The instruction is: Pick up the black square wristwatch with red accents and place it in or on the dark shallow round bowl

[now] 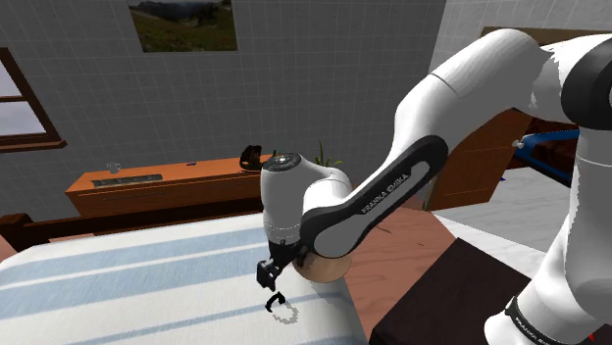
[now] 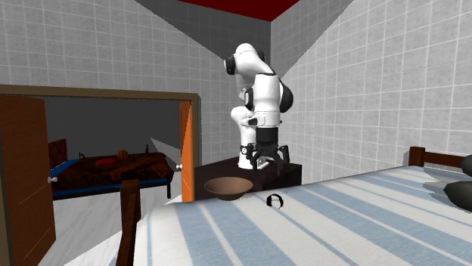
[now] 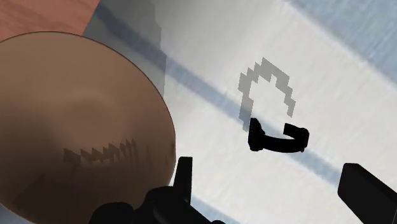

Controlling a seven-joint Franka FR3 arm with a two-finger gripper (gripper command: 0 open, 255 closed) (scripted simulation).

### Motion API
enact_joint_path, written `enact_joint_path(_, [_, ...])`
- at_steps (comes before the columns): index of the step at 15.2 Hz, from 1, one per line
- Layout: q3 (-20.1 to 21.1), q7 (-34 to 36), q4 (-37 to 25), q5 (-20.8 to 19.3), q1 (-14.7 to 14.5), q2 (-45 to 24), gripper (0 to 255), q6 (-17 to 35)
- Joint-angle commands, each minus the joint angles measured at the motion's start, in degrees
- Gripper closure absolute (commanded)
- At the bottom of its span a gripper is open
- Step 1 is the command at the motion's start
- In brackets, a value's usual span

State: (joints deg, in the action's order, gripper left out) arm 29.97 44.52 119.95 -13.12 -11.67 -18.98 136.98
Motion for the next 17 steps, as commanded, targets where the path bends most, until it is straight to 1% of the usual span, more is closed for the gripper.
enact_joint_path(1, [-1.21, 3.09, -3.73, -3.02, -2.6, -5.03, 0, 0.18])
enact_joint_path(3, [-2.45, 5.23, -7.74, -5.07, -5.12, -9.59, 0, -0.14])
enact_joint_path(11, [-4.68, 6.98, -8.13, -7.77, -6.87, -14.11, 0, 3.74])
enact_joint_path(17, [-4.69, 6.97, -8.13, -7.76, -6.88, -14.11, 0, 3.74])
